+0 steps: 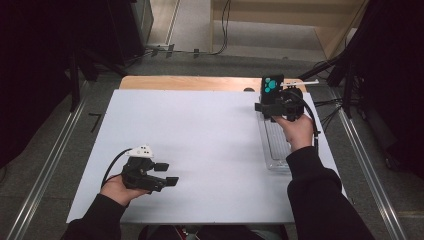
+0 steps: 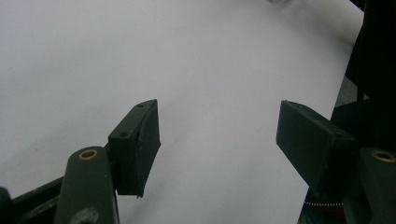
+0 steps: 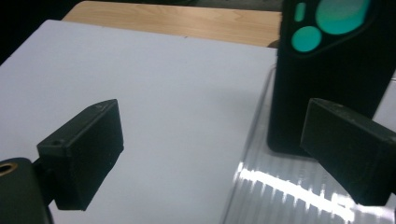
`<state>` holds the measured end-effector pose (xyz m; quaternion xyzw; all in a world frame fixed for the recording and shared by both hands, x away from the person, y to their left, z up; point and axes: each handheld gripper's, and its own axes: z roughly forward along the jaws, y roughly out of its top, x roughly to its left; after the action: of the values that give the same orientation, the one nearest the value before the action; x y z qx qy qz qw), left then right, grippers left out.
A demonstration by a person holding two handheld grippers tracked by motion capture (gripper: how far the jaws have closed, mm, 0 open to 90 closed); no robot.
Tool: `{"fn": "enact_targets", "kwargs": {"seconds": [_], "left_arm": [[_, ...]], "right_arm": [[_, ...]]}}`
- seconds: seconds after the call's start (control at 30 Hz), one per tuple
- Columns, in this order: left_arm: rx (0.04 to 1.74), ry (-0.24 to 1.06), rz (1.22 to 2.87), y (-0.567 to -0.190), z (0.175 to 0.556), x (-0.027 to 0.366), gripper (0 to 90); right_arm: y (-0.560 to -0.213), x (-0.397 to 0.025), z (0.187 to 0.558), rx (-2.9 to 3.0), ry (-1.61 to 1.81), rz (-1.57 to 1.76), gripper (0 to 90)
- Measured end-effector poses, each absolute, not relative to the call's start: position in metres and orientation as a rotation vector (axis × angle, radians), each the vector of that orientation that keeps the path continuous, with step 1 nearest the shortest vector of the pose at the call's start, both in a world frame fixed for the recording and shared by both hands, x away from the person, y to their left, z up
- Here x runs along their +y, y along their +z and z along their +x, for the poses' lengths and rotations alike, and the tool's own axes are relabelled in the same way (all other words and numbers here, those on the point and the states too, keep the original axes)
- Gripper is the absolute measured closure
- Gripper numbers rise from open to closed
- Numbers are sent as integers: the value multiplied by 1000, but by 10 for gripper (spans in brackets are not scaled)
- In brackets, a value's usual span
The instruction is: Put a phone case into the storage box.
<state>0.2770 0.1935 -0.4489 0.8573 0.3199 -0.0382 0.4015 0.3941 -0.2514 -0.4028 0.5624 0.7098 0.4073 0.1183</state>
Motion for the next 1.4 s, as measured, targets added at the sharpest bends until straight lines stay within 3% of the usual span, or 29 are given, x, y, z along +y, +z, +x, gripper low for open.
{"fn": "enact_targets", "kwargs": {"seconds": [0.33,0.4,1.23,1.3,1.4], "left_arm": [[810,-108,2165,-450,278,193,308],[810,-106,2165,-450,278,193,308],[802,-94,2162,-447,278,195,308],[802,-93,2162,-447,278,195,308],[801,-92,2158,-446,277,195,308]], "right_arm": [[-405,-236,375,2178,1285,1547,54],[-406,-235,371,2190,1306,1533,122],[-415,-221,319,2398,1343,1322,133],[-417,-221,315,2427,1354,1304,186],[-419,-222,309,2444,1355,1277,195]]}}
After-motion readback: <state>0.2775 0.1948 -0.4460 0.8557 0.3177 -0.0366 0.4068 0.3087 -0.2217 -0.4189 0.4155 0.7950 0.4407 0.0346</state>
